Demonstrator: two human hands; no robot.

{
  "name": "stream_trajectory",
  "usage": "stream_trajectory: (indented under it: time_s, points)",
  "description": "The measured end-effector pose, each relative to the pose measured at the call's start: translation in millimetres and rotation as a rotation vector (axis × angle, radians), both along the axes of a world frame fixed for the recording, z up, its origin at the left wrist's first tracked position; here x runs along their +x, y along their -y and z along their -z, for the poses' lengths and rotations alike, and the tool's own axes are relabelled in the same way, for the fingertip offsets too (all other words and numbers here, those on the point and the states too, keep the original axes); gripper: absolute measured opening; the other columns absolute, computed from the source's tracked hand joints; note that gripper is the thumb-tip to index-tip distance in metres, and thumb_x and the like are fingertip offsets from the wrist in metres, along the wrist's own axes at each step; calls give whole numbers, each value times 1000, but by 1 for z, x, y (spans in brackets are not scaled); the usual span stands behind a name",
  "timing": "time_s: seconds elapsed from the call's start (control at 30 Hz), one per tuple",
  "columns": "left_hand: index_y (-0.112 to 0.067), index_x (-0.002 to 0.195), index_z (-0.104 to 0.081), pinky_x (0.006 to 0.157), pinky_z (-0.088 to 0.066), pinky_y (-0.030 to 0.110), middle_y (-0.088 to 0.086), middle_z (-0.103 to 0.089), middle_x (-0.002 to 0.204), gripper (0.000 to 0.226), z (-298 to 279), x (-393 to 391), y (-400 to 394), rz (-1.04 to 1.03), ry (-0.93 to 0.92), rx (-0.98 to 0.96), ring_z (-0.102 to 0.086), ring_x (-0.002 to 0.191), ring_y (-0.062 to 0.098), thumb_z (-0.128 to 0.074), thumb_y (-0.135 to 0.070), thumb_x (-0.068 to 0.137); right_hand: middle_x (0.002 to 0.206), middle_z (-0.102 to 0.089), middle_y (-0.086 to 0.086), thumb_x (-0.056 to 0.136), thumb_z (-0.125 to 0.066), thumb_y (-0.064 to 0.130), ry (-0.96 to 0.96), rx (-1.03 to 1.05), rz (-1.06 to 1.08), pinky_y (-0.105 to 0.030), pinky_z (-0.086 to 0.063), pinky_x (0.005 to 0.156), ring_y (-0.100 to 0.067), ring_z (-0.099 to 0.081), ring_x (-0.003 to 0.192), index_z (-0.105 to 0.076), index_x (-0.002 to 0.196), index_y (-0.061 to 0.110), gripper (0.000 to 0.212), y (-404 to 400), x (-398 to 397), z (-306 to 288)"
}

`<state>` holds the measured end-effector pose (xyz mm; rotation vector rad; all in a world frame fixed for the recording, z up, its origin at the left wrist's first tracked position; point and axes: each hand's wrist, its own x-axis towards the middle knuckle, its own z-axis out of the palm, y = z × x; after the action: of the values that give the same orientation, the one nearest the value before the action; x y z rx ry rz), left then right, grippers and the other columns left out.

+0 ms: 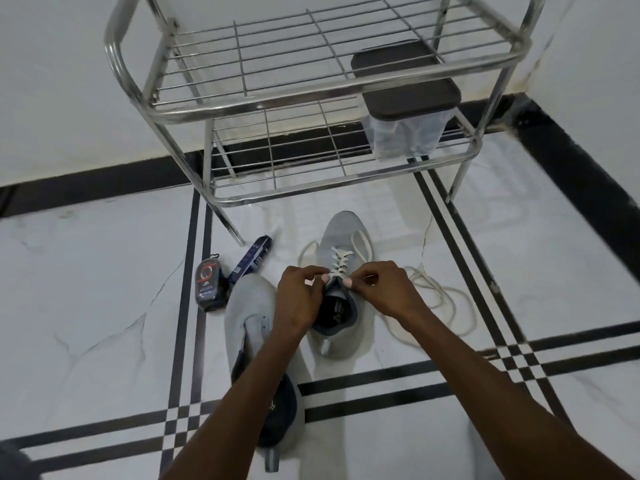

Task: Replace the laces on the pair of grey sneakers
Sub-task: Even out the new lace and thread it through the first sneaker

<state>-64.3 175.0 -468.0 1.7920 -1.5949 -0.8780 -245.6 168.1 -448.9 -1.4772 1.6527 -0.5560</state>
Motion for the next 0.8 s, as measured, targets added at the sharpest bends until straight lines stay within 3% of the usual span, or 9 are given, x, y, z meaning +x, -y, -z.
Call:
stream_trajectory:
  time_s: [0.1,0.2,0.27,0.37,0.43,0.53,0.6,0.7,0.8]
  points:
    - [-29,92,-77,89,-56,40,2,-62,107,5,0,-2,-4,-46,-27,-14,-64,94,13,-73,-30,92,84,-76,6,83,-81,30,5,-10,-22,-27,-54,76,-9,-70,83,-76,78,19,13,-1,-8,4]
    - [-21,93,-73,92,-52,37,4,-53,117,9,1,-3,-10,-31,76,-46,-58,100,17,-72,-30,93,94,-70,1,88,-76,31,-92,-21,-85,-23,-45,75,-15,-67,91,-74,83,19,13,-1,-9,2]
    - [-22,97,-69,97,-38,39,2,-46,125,12,1,-1,-13,36,277,-80,-41,119,25,-66,-33,96,110,-60,-9,93,-68,36,-329,-56,-186,-30,-41,86,-25,-56,108,-74,94,19,18,-1,-7,-2]
    - [-22,101,-68,99,-23,45,-1,-40,133,21,-5,8,-9,141,444,-56,-22,129,23,-55,-39,101,131,-40,-13,101,-49,44,-693,19,-350,-41,-37,100,-35,-33,124,-67,118,21,33,0,-5,-25]
    - [-22,96,-69,104,-17,45,-5,-44,132,30,-18,15,-5,174,379,46,-22,131,20,-48,-42,104,137,-35,-14,103,-43,48,-804,106,-405,-44,-32,104,-38,-28,126,-62,128,23,40,4,-7,-43]
    - [-31,77,-63,109,-19,45,-12,-54,121,34,-34,27,5,148,128,162,-33,129,16,-48,-46,104,141,-35,-13,102,-42,52,-850,210,-468,-47,-28,110,-39,-24,132,-62,128,25,43,16,-11,-67]
    - [-30,69,-63,109,-32,45,-13,-65,113,39,-41,33,13,136,-33,164,-50,121,13,-51,-53,99,136,-43,-10,101,-44,53,-756,182,-488,-49,-31,110,-37,-28,134,-68,114,27,38,24,-15,-76]
    - [-13,84,-76,92,-46,23,3,-75,103,42,-49,24,13,111,-358,239,-65,97,4,-52,-41,104,104,-62,3,101,-50,51,-185,107,-345,-38,-43,96,-21,-53,112,-70,83,24,38,26,-11,-73]
    - [11,99,-71,81,-52,12,13,-77,99,48,-49,10,12,36,-603,248,-72,93,12,-48,-31,107,98,-73,4,102,-48,49,309,187,-76,-31,-52,88,-16,-67,100,-73,96,13,44,21,3,-60]
